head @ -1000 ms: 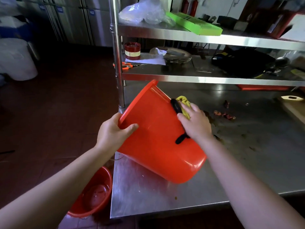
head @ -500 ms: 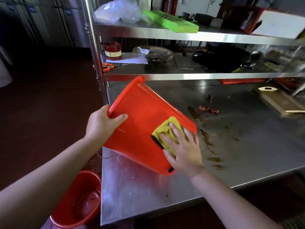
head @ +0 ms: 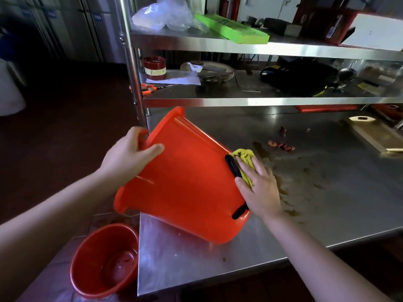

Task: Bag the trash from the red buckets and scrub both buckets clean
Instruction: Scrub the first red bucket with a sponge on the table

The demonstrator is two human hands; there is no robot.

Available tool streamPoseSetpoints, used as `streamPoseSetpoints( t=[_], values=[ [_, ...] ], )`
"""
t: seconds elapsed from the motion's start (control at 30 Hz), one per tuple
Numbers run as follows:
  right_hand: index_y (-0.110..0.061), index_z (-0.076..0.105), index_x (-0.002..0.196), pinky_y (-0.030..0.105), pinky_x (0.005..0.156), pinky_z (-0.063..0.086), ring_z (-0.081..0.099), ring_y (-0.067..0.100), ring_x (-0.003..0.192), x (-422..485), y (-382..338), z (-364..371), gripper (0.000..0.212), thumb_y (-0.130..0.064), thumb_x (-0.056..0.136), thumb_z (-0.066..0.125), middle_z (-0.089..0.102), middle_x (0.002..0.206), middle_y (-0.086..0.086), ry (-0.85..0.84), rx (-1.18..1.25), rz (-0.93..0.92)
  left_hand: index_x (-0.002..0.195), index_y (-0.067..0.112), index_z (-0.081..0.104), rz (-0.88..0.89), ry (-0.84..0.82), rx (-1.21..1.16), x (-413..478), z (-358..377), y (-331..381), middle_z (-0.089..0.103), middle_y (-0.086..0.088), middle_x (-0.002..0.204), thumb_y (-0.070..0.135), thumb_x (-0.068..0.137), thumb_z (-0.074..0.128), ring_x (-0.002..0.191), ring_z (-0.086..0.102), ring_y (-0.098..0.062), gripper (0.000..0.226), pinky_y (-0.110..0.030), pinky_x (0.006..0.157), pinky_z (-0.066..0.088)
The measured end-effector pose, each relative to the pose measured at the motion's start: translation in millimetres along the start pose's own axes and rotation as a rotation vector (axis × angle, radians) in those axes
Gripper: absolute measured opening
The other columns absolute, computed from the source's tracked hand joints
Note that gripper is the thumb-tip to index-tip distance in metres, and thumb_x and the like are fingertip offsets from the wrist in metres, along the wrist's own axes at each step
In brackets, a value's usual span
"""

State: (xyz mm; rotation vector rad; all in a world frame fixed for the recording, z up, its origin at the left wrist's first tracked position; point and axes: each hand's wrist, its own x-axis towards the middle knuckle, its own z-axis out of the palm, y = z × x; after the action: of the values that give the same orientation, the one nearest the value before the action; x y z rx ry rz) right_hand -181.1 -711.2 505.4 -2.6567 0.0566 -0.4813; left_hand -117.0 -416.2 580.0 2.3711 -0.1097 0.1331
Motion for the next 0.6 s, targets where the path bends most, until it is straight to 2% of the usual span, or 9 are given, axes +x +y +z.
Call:
streamPoseSetpoints(
  t=[0.07,0.13,0.27,0.3,0.37,0.43,0.5,0.53,0.6],
  values=[
    [-0.037,0.048,0.135,0.051,0.099,0.038,0.038,0.029,0.126,-12,-7,5,0.049,-0.048,0.087,0.044,0.044,0.144,0.004,0.037,-0.046,-0.112,0.1,0.018,0.055,-0.054,-0.037,-0.016,19,1,21,0.062,0.002,0.087,0.053,0.085,0.053,0.073,0.063,-0.017,0.038,-0.039,0.067,0.055],
    [-0.036,0.05,0.134,0.051,0.093,0.042,0.043,0.033,0.122,-25,-9,10,0.047,-0.044,0.088,0.047,0.046,0.141,0.004,0.075,-0.118,-0.236,0.092,0.012,0.058,-0.065,0.011,0.001,27,5,27,0.064,-0.006,0.083,0.05,0.09,0.048,0.07,0.062,-0.024,0.04,-0.043,0.067,0.055],
    [-0.037,0.051,0.131,0.045,0.096,0.036,0.042,0.033,0.125,-44,-4,14,0.043,-0.042,0.088,0.052,0.042,0.145,0.0,0.035,-0.214,-0.637,0.098,0.013,0.056,-0.005,0.109,0.017,20,9,11,0.059,0.001,0.082,0.049,0.094,0.041,0.073,0.058,-0.018,0.04,-0.04,0.068,0.052],
    [-0.037,0.051,0.129,0.045,0.096,0.036,0.042,0.032,0.125,-40,-2,12,0.042,-0.042,0.088,0.053,0.042,0.145,-0.001,0.011,-0.224,-0.67,0.101,0.014,0.056,0.006,0.107,-0.024,18,12,7,0.059,0.002,0.082,0.048,0.094,0.04,0.074,0.058,-0.017,0.039,-0.038,0.068,0.051],
    [-0.038,0.049,0.13,0.045,0.096,0.038,0.042,0.03,0.124,-22,2,8,0.044,-0.043,0.087,0.051,0.042,0.145,-0.002,-0.018,-0.249,-0.548,0.103,0.014,0.058,0.013,0.099,-0.135,16,19,-1,0.059,0.002,0.08,0.047,0.096,0.038,0.073,0.058,-0.016,0.039,-0.037,0.068,0.049],
    [-0.041,0.045,0.135,0.045,0.101,0.036,0.039,0.029,0.129,3,1,2,0.046,-0.045,0.09,0.046,0.038,0.148,-0.002,-0.022,-0.175,-0.256,0.099,0.014,0.059,0.015,0.115,-0.203,15,25,-7,0.056,0.003,0.072,0.044,0.097,0.036,0.067,0.054,-0.015,0.038,-0.034,0.063,0.045],
    [-0.049,0.04,0.137,0.042,0.108,0.028,0.028,0.023,0.138,29,0,-3,0.043,-0.046,0.094,0.045,0.03,0.152,-0.005,-0.101,0.015,0.038,0.093,0.017,0.059,0.009,0.131,-0.241,16,28,-13,0.052,0.005,0.069,0.042,0.098,0.034,0.065,0.05,-0.013,0.036,-0.034,0.063,0.042],
    [-0.051,0.038,0.136,0.04,0.109,0.026,0.025,0.02,0.14,39,0,-4,0.043,-0.045,0.094,0.045,0.027,0.154,-0.008,-0.127,0.083,0.126,0.089,0.019,0.058,0.008,0.132,-0.256,17,28,-17,0.051,0.005,0.068,0.043,0.098,0.033,0.065,0.049,-0.014,0.036,-0.035,0.063,0.042],
    [-0.051,0.034,0.138,0.039,0.11,0.025,0.025,0.019,0.138,44,-10,-3,0.045,-0.045,0.095,0.043,0.025,0.154,-0.008,-0.151,0.014,0.134,0.079,0.023,0.054,0.013,0.143,-0.254,17,27,-25,0.047,0.005,0.064,0.045,0.098,0.032,0.062,0.046,-0.015,0.036,-0.038,0.062,0.041]
  ],
)
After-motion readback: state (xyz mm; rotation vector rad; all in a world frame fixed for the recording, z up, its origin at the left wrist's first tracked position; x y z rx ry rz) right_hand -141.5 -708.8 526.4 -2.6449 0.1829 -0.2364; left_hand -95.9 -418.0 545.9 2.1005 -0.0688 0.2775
